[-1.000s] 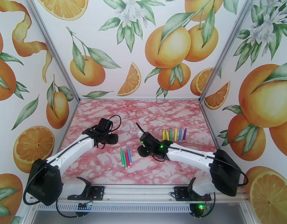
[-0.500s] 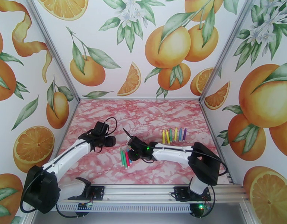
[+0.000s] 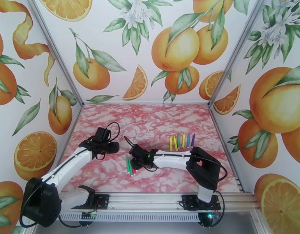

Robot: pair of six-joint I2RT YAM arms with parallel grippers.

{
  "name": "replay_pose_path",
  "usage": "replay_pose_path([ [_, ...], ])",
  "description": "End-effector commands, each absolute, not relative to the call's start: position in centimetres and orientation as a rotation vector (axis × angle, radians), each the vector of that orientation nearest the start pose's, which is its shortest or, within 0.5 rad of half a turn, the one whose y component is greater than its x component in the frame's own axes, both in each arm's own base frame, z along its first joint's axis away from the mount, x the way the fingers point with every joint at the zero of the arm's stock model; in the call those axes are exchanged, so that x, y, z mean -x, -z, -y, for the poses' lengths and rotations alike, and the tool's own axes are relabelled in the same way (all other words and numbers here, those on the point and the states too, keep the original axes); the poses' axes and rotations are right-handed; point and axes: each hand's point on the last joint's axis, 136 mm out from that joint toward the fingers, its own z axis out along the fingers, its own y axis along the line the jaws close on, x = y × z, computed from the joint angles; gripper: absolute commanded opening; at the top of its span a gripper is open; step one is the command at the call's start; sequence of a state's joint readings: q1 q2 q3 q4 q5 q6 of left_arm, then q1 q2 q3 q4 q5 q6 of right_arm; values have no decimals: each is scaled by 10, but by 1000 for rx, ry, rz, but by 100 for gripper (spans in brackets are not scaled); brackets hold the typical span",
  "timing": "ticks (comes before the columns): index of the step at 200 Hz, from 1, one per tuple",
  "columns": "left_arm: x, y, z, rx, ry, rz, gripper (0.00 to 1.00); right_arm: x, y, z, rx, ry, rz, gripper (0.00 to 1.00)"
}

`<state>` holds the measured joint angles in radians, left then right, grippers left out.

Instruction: Open the pen caps

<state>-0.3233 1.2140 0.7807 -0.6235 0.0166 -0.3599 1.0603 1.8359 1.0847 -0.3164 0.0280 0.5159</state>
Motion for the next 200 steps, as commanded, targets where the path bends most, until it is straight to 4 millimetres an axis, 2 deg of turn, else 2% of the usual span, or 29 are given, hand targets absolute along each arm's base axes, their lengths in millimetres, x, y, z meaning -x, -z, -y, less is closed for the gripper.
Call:
replay_pose_path([
  [1,-281,-103,98,41,280,-2621,58,-219,-29,-377,692,-454,-2618,36],
  [76,-282,-102,98,46,292,-2622,58,-222,-19,-368,677,-361,-2636,35],
  [164,-282,-103,99,50,301,-2616,59,-229,-14,-351,664,-150,-2630,34],
  [200,-283,-104,100,49,310,-2616,59,-228,-10,-353,684,-95,-2626,34],
])
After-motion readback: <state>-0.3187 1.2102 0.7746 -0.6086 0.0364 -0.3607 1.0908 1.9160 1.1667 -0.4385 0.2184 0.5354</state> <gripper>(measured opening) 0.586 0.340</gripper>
